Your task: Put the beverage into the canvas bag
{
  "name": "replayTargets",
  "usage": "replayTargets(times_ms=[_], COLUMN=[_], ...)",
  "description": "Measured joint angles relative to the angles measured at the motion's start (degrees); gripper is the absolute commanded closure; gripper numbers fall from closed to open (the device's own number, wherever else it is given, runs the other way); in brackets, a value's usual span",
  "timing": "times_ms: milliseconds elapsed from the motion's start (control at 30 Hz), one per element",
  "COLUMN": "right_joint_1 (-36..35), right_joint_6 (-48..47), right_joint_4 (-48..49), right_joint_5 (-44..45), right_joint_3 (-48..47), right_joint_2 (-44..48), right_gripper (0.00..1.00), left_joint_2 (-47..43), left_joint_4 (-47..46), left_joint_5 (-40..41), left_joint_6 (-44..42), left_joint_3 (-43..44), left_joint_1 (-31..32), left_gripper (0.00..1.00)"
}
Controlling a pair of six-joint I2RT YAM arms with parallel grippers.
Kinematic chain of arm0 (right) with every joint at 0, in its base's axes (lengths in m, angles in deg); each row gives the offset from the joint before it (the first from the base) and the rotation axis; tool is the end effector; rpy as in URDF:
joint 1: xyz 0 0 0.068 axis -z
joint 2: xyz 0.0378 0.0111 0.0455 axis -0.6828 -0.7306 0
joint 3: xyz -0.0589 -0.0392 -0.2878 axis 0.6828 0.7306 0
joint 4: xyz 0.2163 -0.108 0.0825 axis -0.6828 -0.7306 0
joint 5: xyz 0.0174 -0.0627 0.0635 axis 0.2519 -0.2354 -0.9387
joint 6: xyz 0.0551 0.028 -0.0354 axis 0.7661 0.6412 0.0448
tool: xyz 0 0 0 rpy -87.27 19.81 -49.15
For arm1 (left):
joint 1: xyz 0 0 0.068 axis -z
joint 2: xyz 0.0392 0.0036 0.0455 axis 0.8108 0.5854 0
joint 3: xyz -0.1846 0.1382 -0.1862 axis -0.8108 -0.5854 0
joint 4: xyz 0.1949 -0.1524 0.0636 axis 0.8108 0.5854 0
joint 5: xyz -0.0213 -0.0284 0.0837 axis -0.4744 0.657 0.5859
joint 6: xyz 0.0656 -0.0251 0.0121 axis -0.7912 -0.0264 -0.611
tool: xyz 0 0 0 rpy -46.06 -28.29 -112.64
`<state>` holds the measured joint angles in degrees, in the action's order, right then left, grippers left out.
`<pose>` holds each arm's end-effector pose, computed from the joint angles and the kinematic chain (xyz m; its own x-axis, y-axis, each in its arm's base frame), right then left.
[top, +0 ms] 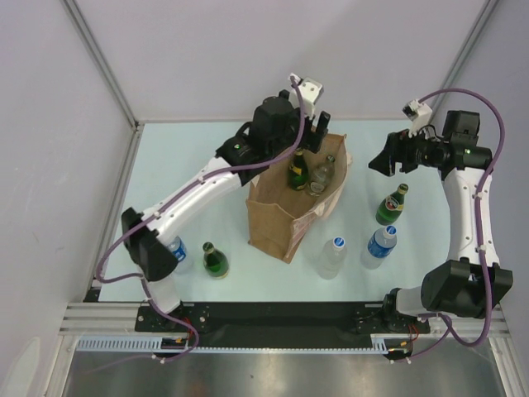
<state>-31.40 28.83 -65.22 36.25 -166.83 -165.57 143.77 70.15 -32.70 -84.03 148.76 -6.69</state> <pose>0.2794 -0.0145 0.4046 -0.4963 -0.1542 -0.8543 -0.5924 0.7796 0.2034 0.3093 -0.3247 0.4525 -0.1347 0.1344 -0.9817 0.6316 0.7751 0.0194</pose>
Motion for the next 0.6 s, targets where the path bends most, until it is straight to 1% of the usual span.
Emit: replayTargets(times_ms=[133, 233, 300, 333, 367, 467, 600], right_joint_1=[0.2, 0.7, 1.0, 1.1, 1.2, 1.5, 1.6], right_joint_6=[-0.2, 0.2, 0.8, 1.2, 1.5, 1.8, 1.8], right_joint_4=[-1.2, -1.6, -1.5, -1.4, -1.2, -0.8, -0.7], right_joint_5=[1.4, 4.1, 7.3, 9.2, 11.3, 16.1, 19.8], right_joint_3=[-0.3, -0.3, -0.3, -0.3, 0.0, 1.9, 5.8], right_joint_2=[-0.2, -0.3, -0.3, -0.3, -0.3, -0.1, 0.5], right_gripper=[0.21, 0.21, 0.22, 0.22, 0.23, 0.25, 0.25], left_joint_2=[-6.9, -12.6, -16.3, -18.2, -20.2, -25.4, -30.9], left_joint_4=[0.3, 0.6, 0.9, 0.8, 1.0, 1.7, 2.9], left_joint_5=[0.0, 0.3, 1.0, 1.7, 2.3, 5.3, 9.0], left_joint_6=[0.5, 0.8, 1.0, 1.0, 1.0, 1.0, 1.2], left_joint_3=[-5.7, -11.5, -15.3, -17.3, -19.3, -24.4, -28.9], left_joint_1=[0.0, 0.0, 0.0, 0.0, 0.0, 0.0, -0.9], left_gripper=[0.16, 0.11, 0.07, 0.03, 0.01, 0.00, 0.00])
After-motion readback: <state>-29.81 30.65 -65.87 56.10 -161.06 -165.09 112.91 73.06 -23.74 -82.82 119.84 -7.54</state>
